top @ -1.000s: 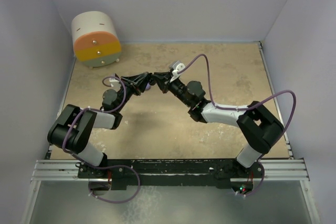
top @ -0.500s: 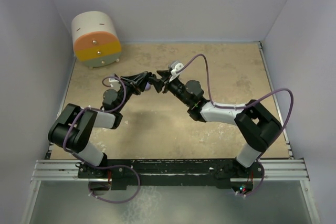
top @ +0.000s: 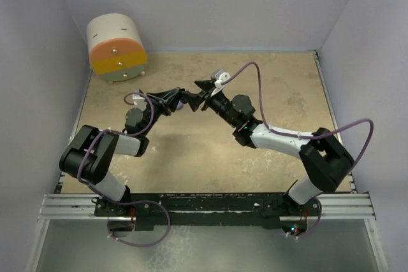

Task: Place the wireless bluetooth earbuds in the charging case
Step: Place the earbud in the charging case, then close the charging case.

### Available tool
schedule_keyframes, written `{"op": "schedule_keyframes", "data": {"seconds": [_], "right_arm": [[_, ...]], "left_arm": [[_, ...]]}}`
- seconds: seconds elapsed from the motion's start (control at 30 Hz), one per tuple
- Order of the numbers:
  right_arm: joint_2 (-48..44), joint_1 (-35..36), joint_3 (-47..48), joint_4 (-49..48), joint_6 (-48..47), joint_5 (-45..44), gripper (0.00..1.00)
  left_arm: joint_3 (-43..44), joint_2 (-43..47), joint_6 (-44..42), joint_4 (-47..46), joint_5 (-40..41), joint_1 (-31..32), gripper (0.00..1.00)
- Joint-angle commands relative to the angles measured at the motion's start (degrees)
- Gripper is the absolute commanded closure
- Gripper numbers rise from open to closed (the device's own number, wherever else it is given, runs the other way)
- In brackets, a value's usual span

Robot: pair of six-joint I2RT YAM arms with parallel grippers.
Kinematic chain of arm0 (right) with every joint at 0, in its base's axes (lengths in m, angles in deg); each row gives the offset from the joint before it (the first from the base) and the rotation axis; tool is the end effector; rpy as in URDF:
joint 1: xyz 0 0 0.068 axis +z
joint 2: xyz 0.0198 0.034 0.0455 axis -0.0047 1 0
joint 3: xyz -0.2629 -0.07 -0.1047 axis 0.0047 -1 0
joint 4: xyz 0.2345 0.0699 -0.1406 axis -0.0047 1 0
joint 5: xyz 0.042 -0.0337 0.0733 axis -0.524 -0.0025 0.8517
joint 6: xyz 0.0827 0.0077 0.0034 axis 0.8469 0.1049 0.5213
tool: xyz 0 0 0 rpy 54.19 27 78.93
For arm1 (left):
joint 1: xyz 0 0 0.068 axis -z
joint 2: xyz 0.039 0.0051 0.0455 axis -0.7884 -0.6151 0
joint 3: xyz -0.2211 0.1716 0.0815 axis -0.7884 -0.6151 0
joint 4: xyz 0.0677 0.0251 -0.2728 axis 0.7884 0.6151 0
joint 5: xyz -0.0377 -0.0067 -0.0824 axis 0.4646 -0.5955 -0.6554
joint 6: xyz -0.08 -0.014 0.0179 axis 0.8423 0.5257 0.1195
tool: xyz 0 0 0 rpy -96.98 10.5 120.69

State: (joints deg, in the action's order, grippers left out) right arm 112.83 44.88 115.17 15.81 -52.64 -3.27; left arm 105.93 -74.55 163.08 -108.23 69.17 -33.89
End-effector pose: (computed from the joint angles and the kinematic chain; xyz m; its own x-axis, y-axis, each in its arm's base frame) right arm 0.2835 0.2896 0.3115 0.1043 0.3209 -0.9413 -0.7626 0.6333 0.1314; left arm 0.3094 -0.1168 0.1969 -0.5142 -0.7921 0.3289 -0.0459 -0.3575 -0.9328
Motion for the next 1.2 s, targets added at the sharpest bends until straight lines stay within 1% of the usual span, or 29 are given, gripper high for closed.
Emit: {"op": "schedule_keyframes", "data": {"seconds": [0.0, 0.07, 0.1, 0.17, 0.2, 0.3, 0.4, 0.5, 0.67, 0.73, 0.83, 1.0, 1.07, 1.17], "right_arm": [[-6.68, -0.66, 0.78, 1.25, 1.6, -2.42, 0.33], [-7.65, -0.61, 1.54, 7.32, 2.42, -5.94, 0.32], [-7.67, -0.65, 4.69, 11.27, 3.4, -7.85, 0.32], [-6.78, -0.65, 8.08, 20.19, 5.9, -11.55, 0.31], [-6.3, -0.63, 9.97, 25.4, 6.86, -13.79, 0.32], [-7.27, -0.04, 9.82, 31.8, 9.48, -16.64, 0.32], [-10.67, 0.1, 6.05, 32.31, 12.84, -18.65, 0.32], [-12.59, 0.18, 3.95, 33.22, 14.95, -19.46, 0.32], [-8.68, 2.31, 5.74, 38.67, 16.54, -23.74, 0.32], [-5.93, 4.75, 6.59, 40.33, 17.16, -27.67, 0.32], [-1.5, 9.03, 6.54, 39.3, 16.73, -33.39, 0.32], [5.87, 13.49, 7.14, 36.2, 16.93, -38.24, 0.3], [7.63, 14.59, 6.83, 33.39, 17.02, -38.77, 0.3], [9.0, 16.22, 5.15, 25.62, 15.95, -39.69, 0.28]], "left_arm": [[0.47, -1.29, -3.58, -3.04, 0.26, 0.24, 1.0], [0.3, -1.78, -4.72, -2.95, 0.17, 0.13, 1.0], [0.32, -1.96, -5.47, -3.0, -0.03, 0.13, 1.0], [0.64, -1.34, -7.77, -1.45, -0.16, 0.14, 1.0], [0.79, -0.66, -9.49, 0.4, -0.23, 0.13, 1.0], [1.42, 2.5, -15.59, 7.39, 0.08, 0.15, 1.0], [1.83, 6.14, -21.69, 14.22, 1.03, 0.14, 1.0], [2.24, 8.85, -25.81, 19.4, 2.44, 0.15, 1.0], [3.67, 11.15, -29.58, 25.65, 5.48, 0.13, 1.0], [3.85, 11.62, -29.16, 27.31, 7.19, 0.21, 1.0], [3.66, 12.1, -26.83, 28.26, 9.68, 0.41, 1.0], [3.79, 13.2, -23.93, 30.35, 12.53, 0.77, 1.0], [3.9, 13.79, -23.46, 31.15, 13.34, 0.89, 1.0], [3.93, 14.15, -22.3, 31.69, 14.03, 1.31, 1.0]]}}
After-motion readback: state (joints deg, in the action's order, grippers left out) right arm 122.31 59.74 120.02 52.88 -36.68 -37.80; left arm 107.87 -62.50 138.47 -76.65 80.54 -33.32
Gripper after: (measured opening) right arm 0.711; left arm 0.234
